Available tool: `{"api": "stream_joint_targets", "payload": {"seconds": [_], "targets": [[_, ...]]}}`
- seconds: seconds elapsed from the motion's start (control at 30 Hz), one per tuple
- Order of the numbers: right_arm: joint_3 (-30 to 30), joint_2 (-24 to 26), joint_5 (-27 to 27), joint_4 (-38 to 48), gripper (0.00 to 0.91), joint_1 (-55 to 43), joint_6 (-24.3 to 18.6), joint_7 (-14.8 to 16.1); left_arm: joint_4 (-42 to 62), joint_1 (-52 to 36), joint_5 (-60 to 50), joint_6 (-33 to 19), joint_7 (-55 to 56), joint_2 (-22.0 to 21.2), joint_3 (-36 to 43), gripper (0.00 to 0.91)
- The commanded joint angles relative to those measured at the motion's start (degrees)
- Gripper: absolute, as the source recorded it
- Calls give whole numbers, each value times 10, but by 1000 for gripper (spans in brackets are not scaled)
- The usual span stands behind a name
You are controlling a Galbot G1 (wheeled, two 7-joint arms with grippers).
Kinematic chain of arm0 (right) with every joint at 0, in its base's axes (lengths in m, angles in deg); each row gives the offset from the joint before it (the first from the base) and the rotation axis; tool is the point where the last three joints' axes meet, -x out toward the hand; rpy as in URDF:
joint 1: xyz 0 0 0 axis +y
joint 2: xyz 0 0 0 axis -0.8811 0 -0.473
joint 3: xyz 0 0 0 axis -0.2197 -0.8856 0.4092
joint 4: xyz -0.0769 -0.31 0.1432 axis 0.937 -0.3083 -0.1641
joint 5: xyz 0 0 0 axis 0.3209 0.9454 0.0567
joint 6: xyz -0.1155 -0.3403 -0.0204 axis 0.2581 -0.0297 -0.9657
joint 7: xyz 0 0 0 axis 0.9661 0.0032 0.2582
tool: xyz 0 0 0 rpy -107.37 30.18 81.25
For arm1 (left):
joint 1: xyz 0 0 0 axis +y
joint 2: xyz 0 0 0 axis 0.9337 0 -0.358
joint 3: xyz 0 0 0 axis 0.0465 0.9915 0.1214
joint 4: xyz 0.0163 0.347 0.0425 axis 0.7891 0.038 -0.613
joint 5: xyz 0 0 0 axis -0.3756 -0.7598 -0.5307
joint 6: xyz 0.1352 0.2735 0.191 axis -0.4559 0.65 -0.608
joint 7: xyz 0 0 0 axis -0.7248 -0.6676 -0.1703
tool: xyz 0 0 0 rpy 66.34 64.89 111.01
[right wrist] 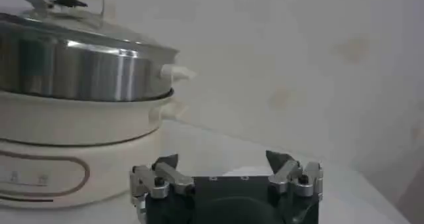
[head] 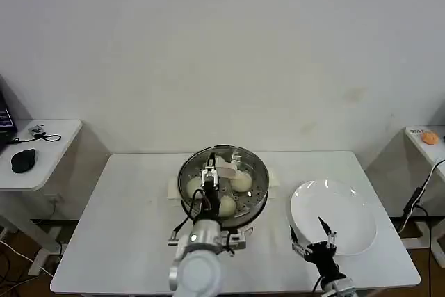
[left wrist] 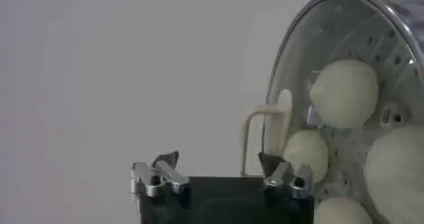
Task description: Take steamed baozi put them in steamer then cover it.
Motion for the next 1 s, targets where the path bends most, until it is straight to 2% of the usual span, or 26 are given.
{"api": "stream_joint_targets", "payload": {"seconds": [0.03,0.17,0.27,0.3,0.37,0.43,0.53,0.63,0.77,0.9,1.0], "targets": [[0,4,-4,0,907,6,0,-2,-145,75,142,-25,48,70,-54,907],[1,10,-11,-3,907,15,0,-5,-172,106,382,-28,116,118,-112,907],[1,15,-23,-9,907,23,0,-7,-169,145,577,-62,177,139,-195,907],[1,17,-26,-12,907,26,0,-7,-159,159,659,-84,206,149,-230,907],[2,21,-29,-14,907,30,1,-7,-128,186,791,-165,242,160,-280,907],[1,26,-32,-20,907,36,2,-6,-96,214,880,-248,242,147,-342,907],[-2,27,-30,-28,907,44,3,-5,-47,246,1027,-311,243,144,-405,907],[-4,29,-29,-34,907,52,1,-4,-19,272,1063,-350,252,141,-431,907],[-3,30,-30,-33,907,55,-2,-4,-12,304,1063,-356,246,126,-438,907],[3,34,-38,-43,907,61,-1,-1,-5,323,1050,-397,256,112,-439,907],[6,37,-50,-44,907,65,0,2,4,341,1036,-395,271,111,-431,907]]}}
